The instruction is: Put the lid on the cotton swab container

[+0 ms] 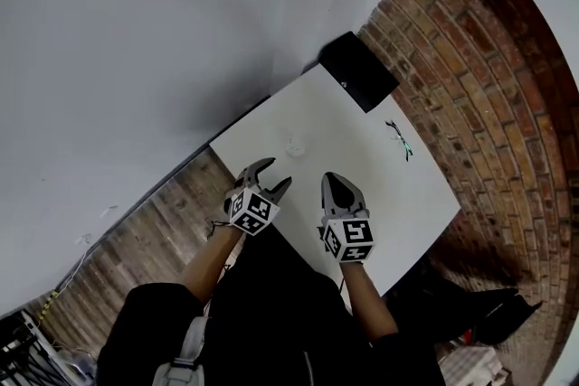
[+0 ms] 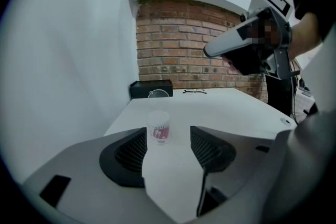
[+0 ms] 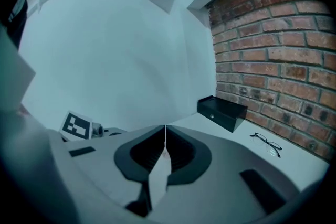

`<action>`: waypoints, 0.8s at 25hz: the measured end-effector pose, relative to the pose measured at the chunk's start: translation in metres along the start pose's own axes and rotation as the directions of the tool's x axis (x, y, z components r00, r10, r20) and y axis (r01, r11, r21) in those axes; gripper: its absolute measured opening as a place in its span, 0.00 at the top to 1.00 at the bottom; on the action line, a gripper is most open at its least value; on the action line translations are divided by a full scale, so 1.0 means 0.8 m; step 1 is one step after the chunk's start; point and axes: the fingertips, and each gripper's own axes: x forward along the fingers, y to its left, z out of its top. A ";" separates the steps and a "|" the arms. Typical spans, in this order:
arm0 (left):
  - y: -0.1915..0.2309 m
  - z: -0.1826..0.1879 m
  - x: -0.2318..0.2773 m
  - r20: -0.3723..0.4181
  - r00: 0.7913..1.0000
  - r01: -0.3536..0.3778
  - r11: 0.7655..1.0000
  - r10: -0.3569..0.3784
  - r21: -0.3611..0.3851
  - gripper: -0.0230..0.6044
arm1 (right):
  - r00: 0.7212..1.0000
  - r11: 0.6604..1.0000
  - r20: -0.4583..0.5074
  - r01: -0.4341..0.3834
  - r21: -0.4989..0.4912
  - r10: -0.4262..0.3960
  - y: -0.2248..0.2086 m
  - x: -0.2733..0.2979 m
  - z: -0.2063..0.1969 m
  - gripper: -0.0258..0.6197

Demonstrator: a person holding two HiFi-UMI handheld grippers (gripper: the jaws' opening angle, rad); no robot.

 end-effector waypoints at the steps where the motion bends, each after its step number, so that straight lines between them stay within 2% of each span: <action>1: 0.003 0.000 0.008 -0.004 1.000 0.004 1.000 -0.004 0.003 0.56 | 1.000 1.000 -0.002 -0.004 -0.006 0.004 -0.002 0.006 0.002 0.92; 8: 0.020 -0.005 0.063 -0.037 0.998 0.057 0.998 -0.056 0.024 0.55 | 0.997 0.998 -0.056 -0.054 -0.022 0.053 -0.008 0.052 0.006 0.92; 13: 0.029 -0.017 0.094 -0.078 0.994 0.080 0.997 -0.079 0.017 0.53 | 0.994 0.997 -0.098 -0.051 -0.050 0.046 -0.018 0.079 -0.001 0.92; 16: 0.028 -0.017 0.104 -0.097 0.991 0.101 0.994 -0.097 0.041 0.53 | 0.989 0.996 -0.136 -0.062 -0.063 0.053 -0.023 0.095 -0.008 0.92; 20: 0.030 -0.020 0.112 -0.112 0.989 0.104 0.992 -0.096 0.069 0.54 | 0.973 0.991 -0.214 -0.104 -0.083 0.084 -0.027 0.117 -0.023 0.84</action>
